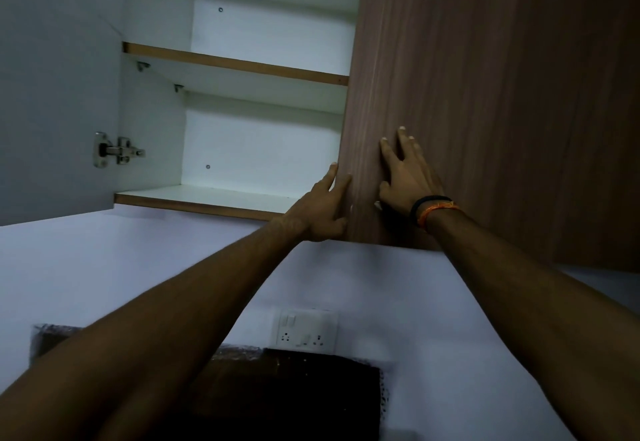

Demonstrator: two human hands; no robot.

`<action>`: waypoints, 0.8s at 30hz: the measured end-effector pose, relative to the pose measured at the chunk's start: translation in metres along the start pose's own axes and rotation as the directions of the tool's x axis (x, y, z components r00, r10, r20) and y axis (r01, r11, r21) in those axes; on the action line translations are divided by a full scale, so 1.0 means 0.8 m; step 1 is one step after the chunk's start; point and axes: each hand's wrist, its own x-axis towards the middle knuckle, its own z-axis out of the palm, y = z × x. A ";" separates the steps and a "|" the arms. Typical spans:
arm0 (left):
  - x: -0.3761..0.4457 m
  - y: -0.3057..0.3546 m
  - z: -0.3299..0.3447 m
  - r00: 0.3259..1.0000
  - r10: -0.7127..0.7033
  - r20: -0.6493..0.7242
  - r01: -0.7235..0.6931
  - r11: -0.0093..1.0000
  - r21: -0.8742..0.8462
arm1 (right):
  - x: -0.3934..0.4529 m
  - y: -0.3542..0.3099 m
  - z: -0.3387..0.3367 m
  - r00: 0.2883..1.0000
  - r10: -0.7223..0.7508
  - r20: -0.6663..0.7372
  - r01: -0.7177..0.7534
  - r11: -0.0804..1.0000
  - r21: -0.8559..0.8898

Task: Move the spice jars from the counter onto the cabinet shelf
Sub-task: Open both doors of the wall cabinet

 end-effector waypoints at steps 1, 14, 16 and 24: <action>0.006 0.000 0.002 1.000 -0.009 -0.008 0.009 0.999 -0.039 | 0.002 0.003 0.002 1.000 0.002 0.008 -0.002 1.000 0.000; 0.032 0.009 0.006 0.964 -0.240 -0.116 0.097 0.720 -0.687 | 0.001 0.002 0.017 1.000 0.002 -0.012 -0.002 1.000 -0.011; 0.026 0.011 0.005 0.961 -0.237 -0.144 0.070 0.710 -0.701 | -0.004 -0.004 0.015 1.000 0.019 -0.020 -0.019 1.000 0.010; 0.010 0.029 -0.014 0.927 -0.317 -0.202 0.065 0.665 -0.744 | -0.036 -0.025 -0.003 0.981 0.056 -0.187 -0.042 0.996 0.081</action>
